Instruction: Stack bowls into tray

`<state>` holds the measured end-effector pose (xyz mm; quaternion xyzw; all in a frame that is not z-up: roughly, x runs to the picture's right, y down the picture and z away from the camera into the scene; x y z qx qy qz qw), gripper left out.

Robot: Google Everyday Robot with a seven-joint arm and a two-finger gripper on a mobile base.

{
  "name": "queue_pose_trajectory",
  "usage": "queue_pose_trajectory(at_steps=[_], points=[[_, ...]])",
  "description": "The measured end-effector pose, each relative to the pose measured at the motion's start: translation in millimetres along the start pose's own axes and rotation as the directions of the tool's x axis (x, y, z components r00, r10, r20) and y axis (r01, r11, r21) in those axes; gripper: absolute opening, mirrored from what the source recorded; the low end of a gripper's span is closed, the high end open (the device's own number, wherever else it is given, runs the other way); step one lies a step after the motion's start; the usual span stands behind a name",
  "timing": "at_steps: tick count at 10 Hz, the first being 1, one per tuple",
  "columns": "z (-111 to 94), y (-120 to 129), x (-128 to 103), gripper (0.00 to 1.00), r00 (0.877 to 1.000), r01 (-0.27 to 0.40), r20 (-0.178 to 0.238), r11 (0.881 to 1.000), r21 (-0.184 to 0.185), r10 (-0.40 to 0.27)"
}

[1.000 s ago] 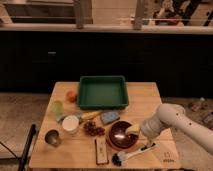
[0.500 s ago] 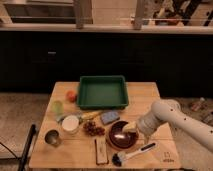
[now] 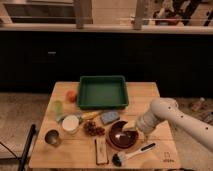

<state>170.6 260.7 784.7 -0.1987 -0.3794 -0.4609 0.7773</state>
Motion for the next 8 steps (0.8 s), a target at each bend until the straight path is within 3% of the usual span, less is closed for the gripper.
queue_pose_trajectory(at_steps=[6, 8], points=[[1.6, 0.4, 6.1, 0.05, 1.000, -0.006, 0.005, 1.000, -0.001, 0.006], [-4.2, -1.1, 5.8, 0.00, 1.000, -0.006, -0.005, 1.000, 0.004, 0.006]])
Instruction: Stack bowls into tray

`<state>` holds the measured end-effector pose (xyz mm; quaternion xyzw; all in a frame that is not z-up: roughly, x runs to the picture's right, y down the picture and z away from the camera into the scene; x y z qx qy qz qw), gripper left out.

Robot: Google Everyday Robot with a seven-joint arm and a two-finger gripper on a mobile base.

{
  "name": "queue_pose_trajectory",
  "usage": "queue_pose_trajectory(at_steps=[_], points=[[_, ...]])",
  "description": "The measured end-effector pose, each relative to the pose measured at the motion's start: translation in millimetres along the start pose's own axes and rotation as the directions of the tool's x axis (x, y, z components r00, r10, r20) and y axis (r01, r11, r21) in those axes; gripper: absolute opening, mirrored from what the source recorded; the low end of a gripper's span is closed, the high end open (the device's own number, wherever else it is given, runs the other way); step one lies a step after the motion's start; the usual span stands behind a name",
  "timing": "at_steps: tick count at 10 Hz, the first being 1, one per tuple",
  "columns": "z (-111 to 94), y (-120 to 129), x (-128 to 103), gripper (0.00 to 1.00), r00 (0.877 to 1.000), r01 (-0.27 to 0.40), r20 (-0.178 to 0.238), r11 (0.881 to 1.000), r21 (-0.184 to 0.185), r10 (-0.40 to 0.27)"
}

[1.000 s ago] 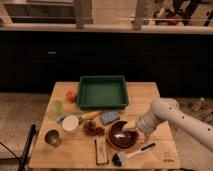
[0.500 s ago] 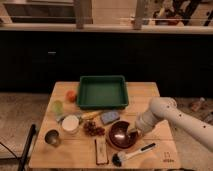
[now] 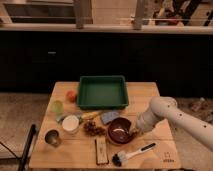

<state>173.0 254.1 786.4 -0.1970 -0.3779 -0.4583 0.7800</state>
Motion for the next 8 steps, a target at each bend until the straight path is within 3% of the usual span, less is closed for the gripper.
queue_pose_trajectory(at_steps=[8], points=[[-43, -22, -7, 0.00, 0.998, 0.023, -0.056, 1.000, 0.004, -0.022]])
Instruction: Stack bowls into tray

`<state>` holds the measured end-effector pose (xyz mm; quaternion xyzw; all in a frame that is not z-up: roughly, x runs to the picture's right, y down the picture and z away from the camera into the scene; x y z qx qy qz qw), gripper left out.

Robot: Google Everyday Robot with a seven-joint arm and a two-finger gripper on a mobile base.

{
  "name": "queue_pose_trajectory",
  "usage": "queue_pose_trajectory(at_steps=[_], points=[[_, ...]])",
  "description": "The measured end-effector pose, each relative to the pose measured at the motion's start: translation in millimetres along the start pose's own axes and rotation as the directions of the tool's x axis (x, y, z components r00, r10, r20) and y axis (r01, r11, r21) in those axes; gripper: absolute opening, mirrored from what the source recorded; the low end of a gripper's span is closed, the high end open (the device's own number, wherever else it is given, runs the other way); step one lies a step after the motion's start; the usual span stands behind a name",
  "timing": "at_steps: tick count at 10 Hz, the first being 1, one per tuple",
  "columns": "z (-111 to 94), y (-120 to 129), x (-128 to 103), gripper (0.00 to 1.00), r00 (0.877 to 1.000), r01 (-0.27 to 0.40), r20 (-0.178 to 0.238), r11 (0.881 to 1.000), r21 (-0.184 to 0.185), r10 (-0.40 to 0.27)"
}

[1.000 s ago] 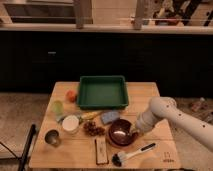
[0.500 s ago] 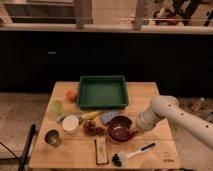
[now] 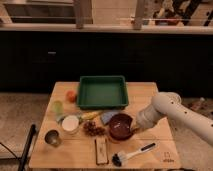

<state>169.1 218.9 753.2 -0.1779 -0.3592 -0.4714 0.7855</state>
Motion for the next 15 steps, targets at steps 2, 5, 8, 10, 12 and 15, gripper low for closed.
queue_pose_trajectory(at_steps=[2, 5, 8, 10, 12, 15], points=[[-15, -13, 1, 0.00, 1.000, 0.012, -0.020, 1.000, -0.007, -0.012], [-30, -32, 7, 0.00, 0.999, 0.029, -0.042, 1.000, -0.010, -0.030], [-49, -54, 18, 0.00, 0.997, 0.041, -0.058, 0.999, -0.003, -0.041], [-61, -79, 28, 0.00, 0.996, 0.069, -0.063, 0.998, 0.015, -0.068], [-70, -110, 46, 0.00, 0.993, 0.098, -0.064, 0.994, 0.045, -0.095], [-78, -136, 65, 0.00, 0.991, 0.118, -0.070, 0.989, 0.088, -0.112]])
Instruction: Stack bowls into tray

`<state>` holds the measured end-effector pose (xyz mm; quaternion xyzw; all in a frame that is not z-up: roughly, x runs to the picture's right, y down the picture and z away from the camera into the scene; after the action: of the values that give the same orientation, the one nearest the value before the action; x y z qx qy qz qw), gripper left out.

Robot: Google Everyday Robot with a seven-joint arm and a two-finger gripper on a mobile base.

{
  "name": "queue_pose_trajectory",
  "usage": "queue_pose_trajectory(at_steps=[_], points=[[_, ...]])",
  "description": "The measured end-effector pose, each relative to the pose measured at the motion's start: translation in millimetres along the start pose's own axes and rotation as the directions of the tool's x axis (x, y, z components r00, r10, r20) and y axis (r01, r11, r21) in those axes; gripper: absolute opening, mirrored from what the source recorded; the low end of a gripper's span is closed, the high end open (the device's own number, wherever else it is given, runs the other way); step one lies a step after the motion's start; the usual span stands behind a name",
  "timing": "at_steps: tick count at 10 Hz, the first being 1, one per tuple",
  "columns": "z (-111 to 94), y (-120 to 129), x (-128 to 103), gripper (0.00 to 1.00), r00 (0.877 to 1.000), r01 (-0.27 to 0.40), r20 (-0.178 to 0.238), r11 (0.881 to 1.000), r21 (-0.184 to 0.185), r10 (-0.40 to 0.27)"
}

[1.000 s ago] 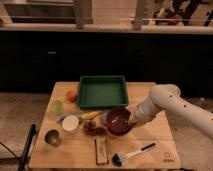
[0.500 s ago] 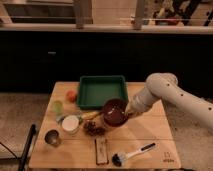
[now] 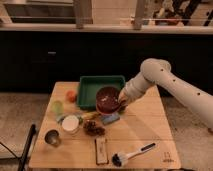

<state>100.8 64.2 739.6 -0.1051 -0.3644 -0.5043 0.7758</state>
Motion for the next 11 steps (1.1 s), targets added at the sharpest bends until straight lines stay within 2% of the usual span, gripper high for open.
queue_pose_trajectory(at_steps=[3, 7, 11], points=[[1, -17, 31, 0.00, 1.000, -0.004, -0.017, 0.999, 0.047, 0.005], [16, -33, 67, 0.00, 0.999, -0.009, -0.035, 0.993, 0.121, 0.013], [38, -40, 100, 0.00, 0.998, -0.027, -0.059, 0.994, 0.104, 0.033]])
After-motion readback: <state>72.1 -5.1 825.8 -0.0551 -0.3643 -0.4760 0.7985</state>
